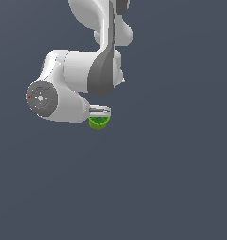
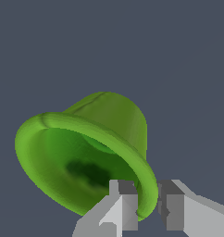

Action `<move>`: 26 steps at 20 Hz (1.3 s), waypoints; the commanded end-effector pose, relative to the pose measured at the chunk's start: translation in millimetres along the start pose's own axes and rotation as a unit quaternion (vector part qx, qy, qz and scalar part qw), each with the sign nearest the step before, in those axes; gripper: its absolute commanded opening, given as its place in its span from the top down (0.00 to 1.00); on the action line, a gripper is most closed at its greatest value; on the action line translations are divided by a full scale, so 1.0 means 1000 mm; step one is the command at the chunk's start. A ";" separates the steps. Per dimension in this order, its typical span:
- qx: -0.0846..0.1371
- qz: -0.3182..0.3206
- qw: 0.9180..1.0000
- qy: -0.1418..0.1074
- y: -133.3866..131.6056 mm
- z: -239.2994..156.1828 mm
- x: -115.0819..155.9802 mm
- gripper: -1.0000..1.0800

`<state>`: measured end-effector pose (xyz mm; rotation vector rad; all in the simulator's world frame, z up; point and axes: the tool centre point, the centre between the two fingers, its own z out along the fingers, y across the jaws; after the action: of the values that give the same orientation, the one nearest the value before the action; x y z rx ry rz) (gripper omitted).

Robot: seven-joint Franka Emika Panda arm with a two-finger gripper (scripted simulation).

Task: Pick up the object and move it to a goal position.

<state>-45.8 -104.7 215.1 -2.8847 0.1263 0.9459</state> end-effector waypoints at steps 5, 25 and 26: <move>0.000 0.000 1.000 0.001 -0.019 -0.050 -0.052 1.00; -0.001 0.000 1.000 0.000 -0.067 -0.179 -0.180 1.00; -0.001 0.000 1.000 0.000 -0.069 -0.183 -0.184 1.00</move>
<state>-77.6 -52.4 466.2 -2.8860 0.1248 0.9452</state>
